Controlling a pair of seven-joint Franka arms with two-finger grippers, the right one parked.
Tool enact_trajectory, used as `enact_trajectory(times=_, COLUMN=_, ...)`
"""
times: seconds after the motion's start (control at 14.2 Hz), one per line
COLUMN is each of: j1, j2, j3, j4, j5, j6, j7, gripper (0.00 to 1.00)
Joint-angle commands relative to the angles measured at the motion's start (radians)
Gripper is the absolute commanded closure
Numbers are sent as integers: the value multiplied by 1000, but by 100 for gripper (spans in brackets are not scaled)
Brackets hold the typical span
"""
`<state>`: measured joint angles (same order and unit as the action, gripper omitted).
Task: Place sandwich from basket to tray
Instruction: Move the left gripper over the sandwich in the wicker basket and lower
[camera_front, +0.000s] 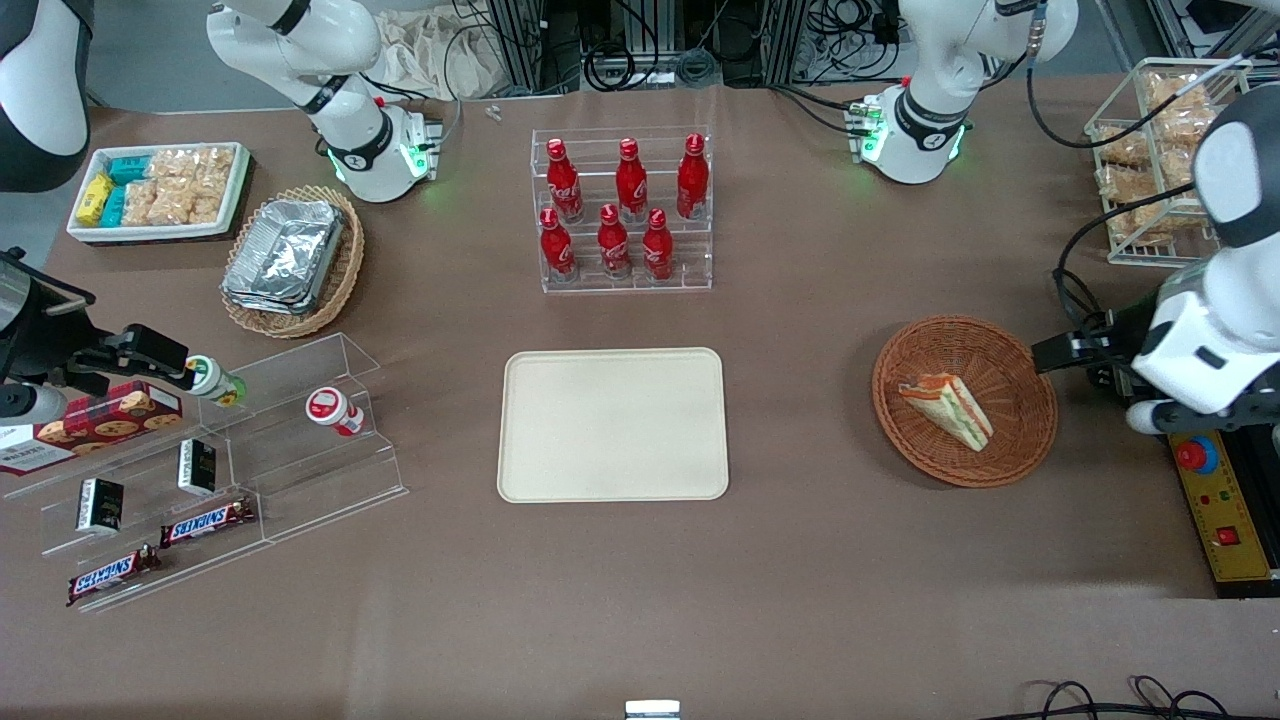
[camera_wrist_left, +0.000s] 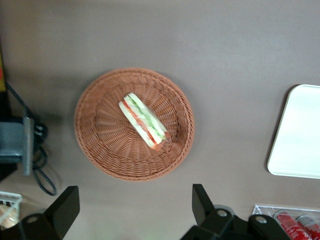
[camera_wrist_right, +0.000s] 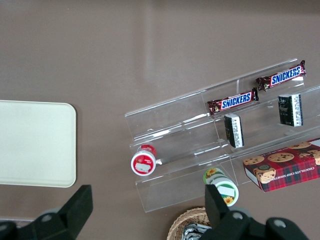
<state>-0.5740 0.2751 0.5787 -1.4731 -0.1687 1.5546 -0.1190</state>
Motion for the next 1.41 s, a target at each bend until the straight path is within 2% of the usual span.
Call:
enact_trajectory(times=0.0, j1=-58, j2=-17, j3=7, j4=-129, j5=1, j6=89, j7=-103, gripper=0)
enact_trajectory(times=0.49, j1=-89, j2=-22, j3=7, j4=-360, j5=-9, j6=317, j7=-247, gripper=0)
enact_trajectory(times=0.84, j1=-92, j2=1, j3=6, j4=-496, j5=-25, j6=545, j7=-375, gripper=1)
enact_trajectory(times=0.98, j1=-92, j2=32, j3=4, j4=-513, j5=-25, j6=590, j7=-441, gripper=2)
enact_trajectory(times=1.34, j1=-90, j2=55, j3=4, j4=-568, j5=-64, j6=656, j7=-450, gripper=2)
